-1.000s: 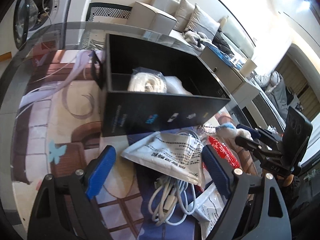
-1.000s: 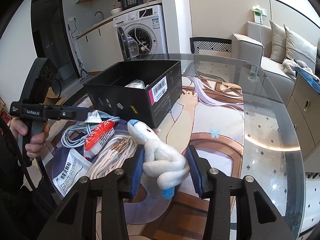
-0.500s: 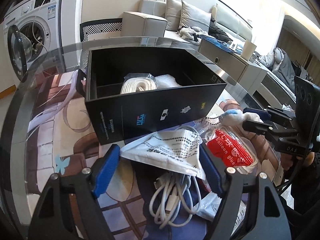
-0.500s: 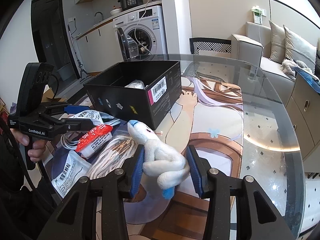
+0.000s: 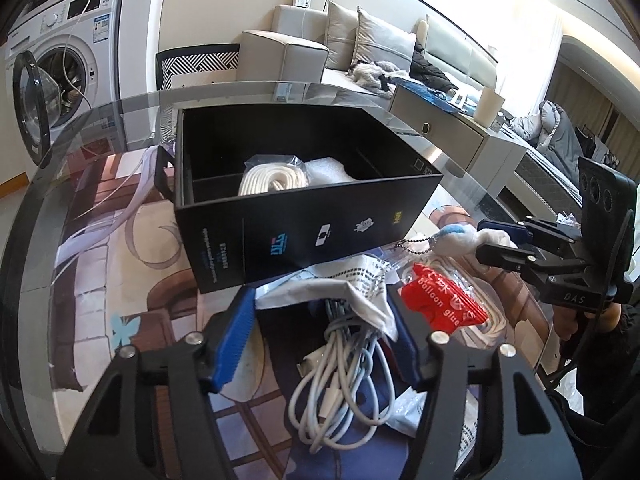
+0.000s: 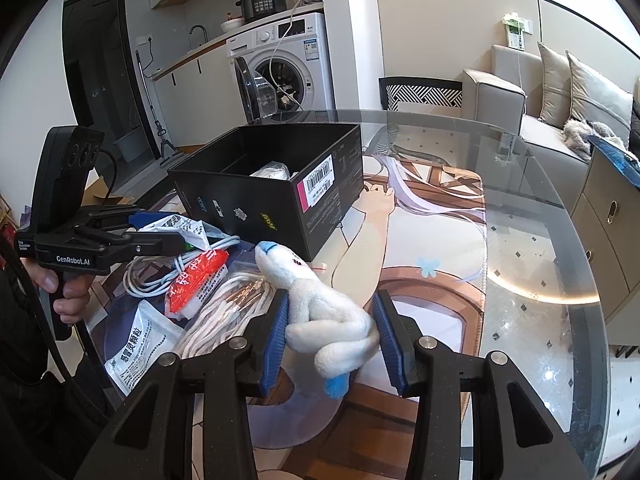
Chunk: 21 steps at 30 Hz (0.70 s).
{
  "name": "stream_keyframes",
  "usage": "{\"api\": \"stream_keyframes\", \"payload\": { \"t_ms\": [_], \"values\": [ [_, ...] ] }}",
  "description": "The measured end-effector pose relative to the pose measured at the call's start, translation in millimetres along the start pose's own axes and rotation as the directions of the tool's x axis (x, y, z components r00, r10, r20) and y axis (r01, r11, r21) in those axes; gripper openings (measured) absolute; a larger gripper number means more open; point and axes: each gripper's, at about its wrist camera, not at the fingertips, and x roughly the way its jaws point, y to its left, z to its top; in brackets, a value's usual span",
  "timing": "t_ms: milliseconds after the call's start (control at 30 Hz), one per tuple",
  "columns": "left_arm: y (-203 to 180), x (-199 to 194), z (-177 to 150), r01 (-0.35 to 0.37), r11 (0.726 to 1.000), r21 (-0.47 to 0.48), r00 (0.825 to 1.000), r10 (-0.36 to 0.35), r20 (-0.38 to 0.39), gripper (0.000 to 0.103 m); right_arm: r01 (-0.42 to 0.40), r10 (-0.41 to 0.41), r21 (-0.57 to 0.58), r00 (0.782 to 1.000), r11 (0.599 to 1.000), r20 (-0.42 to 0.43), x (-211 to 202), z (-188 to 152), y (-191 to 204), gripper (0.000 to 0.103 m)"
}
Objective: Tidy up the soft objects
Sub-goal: 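Grasp the white printed sachet with the left tool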
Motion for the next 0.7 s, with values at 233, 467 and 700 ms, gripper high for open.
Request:
{"api": "stream_keyframes", "payload": {
  "t_ms": [233, 467, 700],
  "values": [
    [0, -7, -2, 0.003, 1.0, -0.003, 1.0, -0.003, 0.02, 0.049, 0.002, -0.002, -0.002, 1.0, 1.0, 0.014, -4, 2, 2, 0.042],
    [1, -14, -4, 0.021, 1.0, -0.015, 0.999, -0.021, 0.046, 0.033, 0.003, -0.003, -0.006, 1.0, 1.0, 0.024, -9, 1, 4, 0.042],
    [1, -19, -4, 0.028, 0.999, -0.026, 0.997, -0.026, 0.068, 0.018, 0.003, -0.003, -0.008, 1.0, 1.0, 0.028, -10, 1, 6, 0.042]
  ]
}}
